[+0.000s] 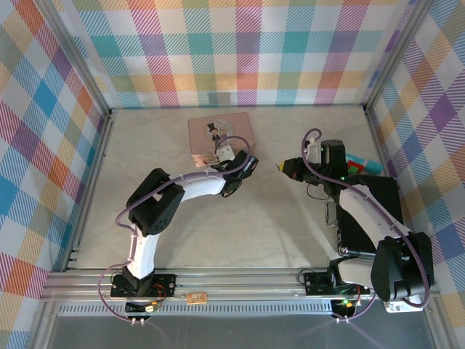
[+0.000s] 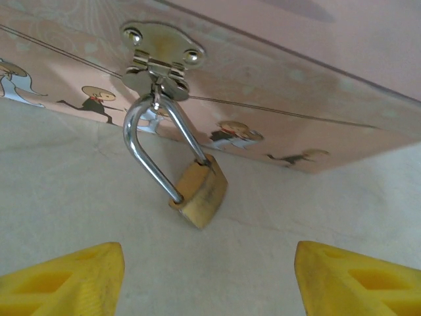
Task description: Unlock the padlock with the key
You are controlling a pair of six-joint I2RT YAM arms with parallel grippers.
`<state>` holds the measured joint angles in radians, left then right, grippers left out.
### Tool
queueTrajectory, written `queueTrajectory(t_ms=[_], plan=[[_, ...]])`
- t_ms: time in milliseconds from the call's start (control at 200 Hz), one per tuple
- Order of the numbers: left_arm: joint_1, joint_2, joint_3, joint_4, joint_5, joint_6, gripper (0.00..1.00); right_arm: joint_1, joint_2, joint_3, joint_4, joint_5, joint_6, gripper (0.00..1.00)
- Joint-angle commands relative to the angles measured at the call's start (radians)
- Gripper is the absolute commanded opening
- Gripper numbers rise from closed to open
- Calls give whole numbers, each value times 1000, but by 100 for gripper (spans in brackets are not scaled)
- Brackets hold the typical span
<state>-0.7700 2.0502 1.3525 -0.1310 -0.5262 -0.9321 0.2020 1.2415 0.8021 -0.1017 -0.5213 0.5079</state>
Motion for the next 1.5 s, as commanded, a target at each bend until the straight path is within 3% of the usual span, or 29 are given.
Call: queueTrajectory(t_ms=[0, 165, 265, 510, 800, 995, 1095, 1280, 1495], plan=[[5, 49, 54, -68, -95, -29, 68, -6, 1, 0, 25, -54, -1, 0], [30, 110, 91, -44, -82, -44, 67, -7, 17, -2, 36, -85, 2, 0], [42, 138, 110, -9, -62, -12, 58, -7, 31, -10, 51, -113, 6, 0], [69, 163, 83, 25, -78, -16, 47, -9, 20, -14, 34, -103, -1, 0], [77, 115, 33, 82, -19, -2, 18, -10, 12, -37, 31, -83, -5, 0], [90, 30, -31, 104, 98, -7, 0, -11, 71, -44, 95, -93, 21, 0], [101, -25, -77, 142, 193, 8, 0, -13, 101, -38, 114, -93, 26, 0], [157, -89, -181, 305, 481, 11, 0, -13, 142, -32, 152, -118, 57, 0], [179, -143, -220, 339, 601, 22, 0, -12, 160, -67, 196, -133, 89, 0]])
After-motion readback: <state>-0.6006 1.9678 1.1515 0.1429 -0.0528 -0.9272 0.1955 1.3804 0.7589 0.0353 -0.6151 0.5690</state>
